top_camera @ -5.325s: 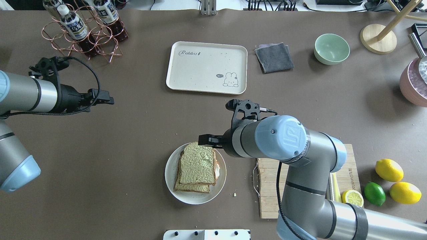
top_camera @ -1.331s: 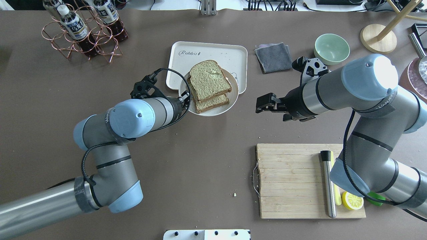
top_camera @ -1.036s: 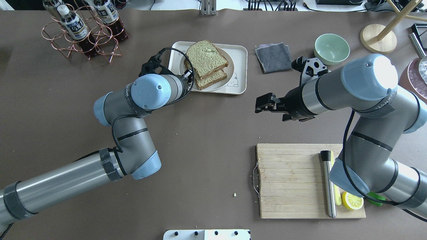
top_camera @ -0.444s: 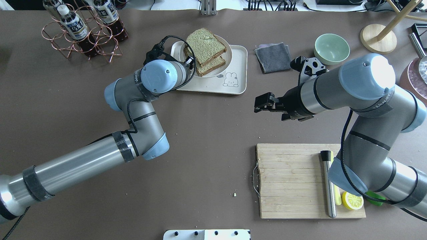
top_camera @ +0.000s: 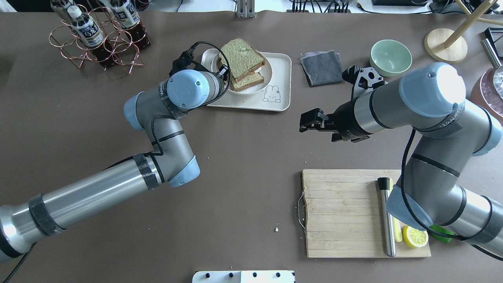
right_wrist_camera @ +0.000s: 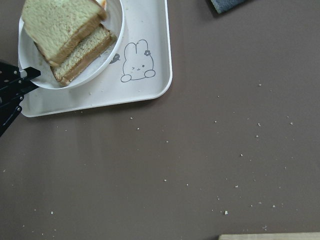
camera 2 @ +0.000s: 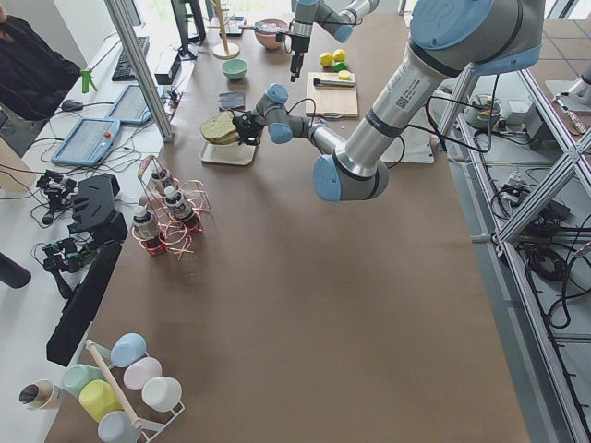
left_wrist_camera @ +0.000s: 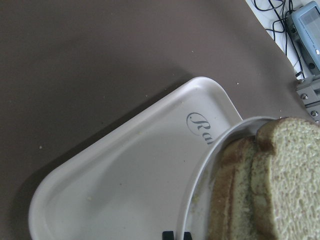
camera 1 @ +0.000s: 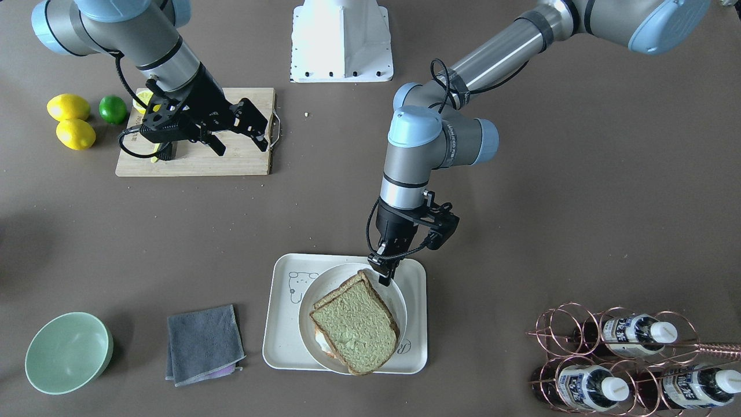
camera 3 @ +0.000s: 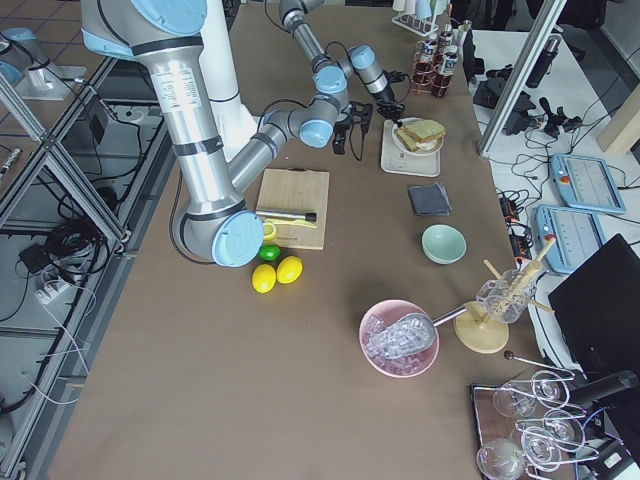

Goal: Make sandwich and place on tray
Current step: 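Lower the plate onto the tray and open the left gripper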

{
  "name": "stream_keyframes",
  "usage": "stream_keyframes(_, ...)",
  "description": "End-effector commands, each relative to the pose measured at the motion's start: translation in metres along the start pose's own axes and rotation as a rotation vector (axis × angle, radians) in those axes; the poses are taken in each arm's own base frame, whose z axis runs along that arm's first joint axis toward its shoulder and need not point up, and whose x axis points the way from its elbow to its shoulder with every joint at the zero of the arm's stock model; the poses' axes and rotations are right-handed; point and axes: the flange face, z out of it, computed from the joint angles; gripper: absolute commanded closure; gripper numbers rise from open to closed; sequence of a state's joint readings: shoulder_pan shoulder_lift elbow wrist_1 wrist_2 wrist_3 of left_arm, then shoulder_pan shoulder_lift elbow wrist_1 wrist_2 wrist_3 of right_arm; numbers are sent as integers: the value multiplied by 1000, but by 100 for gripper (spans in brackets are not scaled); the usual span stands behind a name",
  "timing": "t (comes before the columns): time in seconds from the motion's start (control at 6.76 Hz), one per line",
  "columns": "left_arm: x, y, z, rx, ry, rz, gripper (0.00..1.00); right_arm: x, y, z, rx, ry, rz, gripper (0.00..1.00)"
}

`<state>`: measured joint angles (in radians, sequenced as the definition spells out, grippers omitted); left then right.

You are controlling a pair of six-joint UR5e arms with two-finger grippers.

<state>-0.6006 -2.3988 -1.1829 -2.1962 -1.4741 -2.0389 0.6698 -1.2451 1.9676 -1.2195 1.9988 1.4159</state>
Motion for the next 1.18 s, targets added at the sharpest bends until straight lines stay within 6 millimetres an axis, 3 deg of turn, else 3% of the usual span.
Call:
stream_keyframes(0.0, -6, -2, 2, 2, -7, 87, 1, 1, -2, 2, 1, 4, 1, 0)
stream_keyframes(0.44, -4, -1, -1, -2, -2, 90, 1, 0, -3, 2, 9, 5, 1, 0)
stream_keyframes(0.59, 0, 0, -12, -14, 14, 89, 1, -1, -3, 2, 9, 2, 2, 0)
stream_keyframes(0.89, -8, -4, -67, -58, -10, 131, 1, 3, -18, -12, 24, -2, 13, 0)
stream_keyframes(1.04, -21, -12, -113, -66, 0, 197, 1, 9, -28, -20, 42, 8, 4, 0)
